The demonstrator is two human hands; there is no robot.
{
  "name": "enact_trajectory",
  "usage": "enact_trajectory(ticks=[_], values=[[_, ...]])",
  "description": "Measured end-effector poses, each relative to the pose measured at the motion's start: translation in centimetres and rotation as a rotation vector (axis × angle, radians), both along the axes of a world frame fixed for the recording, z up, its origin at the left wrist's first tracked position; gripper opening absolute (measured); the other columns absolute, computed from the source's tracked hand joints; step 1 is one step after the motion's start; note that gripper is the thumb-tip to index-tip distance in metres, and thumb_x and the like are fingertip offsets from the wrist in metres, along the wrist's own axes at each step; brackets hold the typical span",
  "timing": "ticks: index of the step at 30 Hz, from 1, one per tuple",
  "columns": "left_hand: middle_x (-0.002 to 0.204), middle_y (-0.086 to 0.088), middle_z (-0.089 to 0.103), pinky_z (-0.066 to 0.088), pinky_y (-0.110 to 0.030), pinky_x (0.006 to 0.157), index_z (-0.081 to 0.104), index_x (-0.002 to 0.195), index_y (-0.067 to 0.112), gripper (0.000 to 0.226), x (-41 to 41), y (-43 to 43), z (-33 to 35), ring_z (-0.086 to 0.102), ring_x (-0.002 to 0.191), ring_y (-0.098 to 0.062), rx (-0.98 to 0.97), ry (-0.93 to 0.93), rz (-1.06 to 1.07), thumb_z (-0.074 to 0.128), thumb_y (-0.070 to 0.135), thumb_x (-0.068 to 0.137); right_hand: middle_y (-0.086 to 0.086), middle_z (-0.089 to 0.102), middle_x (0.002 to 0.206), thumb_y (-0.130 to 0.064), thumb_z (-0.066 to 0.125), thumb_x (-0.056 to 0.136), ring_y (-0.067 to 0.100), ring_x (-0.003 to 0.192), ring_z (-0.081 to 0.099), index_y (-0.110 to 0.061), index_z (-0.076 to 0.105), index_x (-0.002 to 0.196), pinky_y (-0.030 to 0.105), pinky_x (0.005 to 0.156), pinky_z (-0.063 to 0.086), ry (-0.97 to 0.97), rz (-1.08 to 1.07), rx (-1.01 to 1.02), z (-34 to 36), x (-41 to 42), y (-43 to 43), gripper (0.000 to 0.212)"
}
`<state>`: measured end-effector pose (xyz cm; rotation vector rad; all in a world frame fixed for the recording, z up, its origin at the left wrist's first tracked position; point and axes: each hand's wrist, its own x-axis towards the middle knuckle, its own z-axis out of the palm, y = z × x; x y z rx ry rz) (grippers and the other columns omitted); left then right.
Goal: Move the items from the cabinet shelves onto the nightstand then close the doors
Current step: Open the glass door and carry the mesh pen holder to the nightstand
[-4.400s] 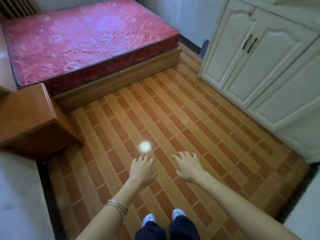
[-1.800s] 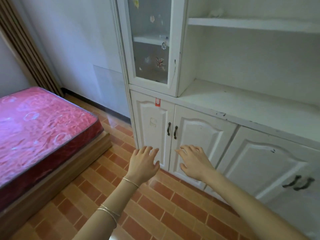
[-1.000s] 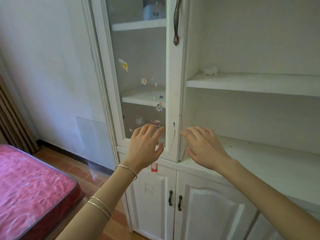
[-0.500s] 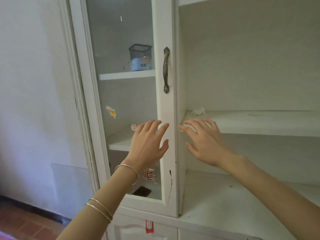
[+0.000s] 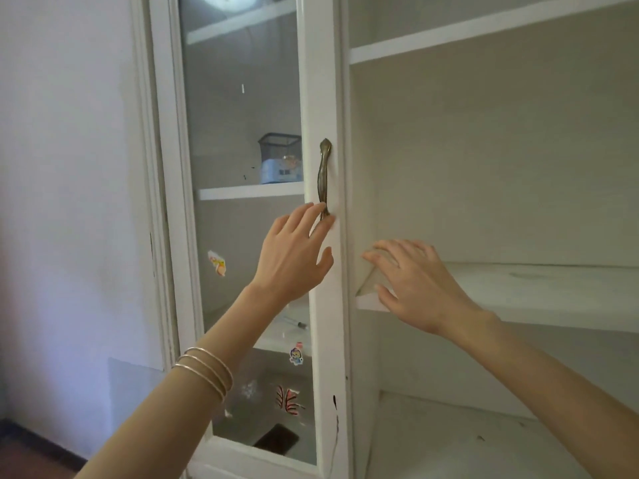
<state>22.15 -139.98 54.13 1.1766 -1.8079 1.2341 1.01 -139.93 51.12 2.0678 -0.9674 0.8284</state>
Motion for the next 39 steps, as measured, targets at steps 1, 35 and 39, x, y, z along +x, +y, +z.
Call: enact_trajectory(ticks=[1,35,39], values=[[0.133,-0.008,0.051,0.039,-0.039,0.097,0.055,0.124,0.011,0.044,-0.2,-0.1,0.2,0.044,0.125,-0.025,-0.015,-0.016,-0.015,0.057,0.029,0.084,0.01,0.059,0.114,-0.032,0.038,0.076,0.029,0.103,0.057,-0.016,0.054,0.117,0.049,0.088,0.044,0.002,0.003,0.003,0.0,-0.2,-0.3,0.047],[0.091,-0.005,0.06,0.027,-0.049,0.104,0.06,0.117,0.022,0.033,4.7,7.1,4.1,0.057,0.095,-0.026,-0.264,-0.445,0.09,0.048,0.033,0.089,0.006,0.058,0.119,-0.031,0.056,0.076,0.025,0.11,0.054,-0.019,0.051,0.123,0.048,0.09,0.044,0.047,0.125,0.102,-2.0,2.7,0.9,0.048],[0.093,-0.004,0.055,0.022,-0.05,0.102,0.054,0.126,0.034,0.035,7.9,10.6,4.3,0.051,0.099,-0.022,-0.235,-0.446,0.145,0.041,0.044,0.094,0.008,0.056,0.124,-0.031,0.053,0.082,0.026,0.114,0.053,-0.019,0.049,0.125,0.048,0.094,0.04,0.057,0.125,0.101,-2.7,5.9,2.9,0.045]])
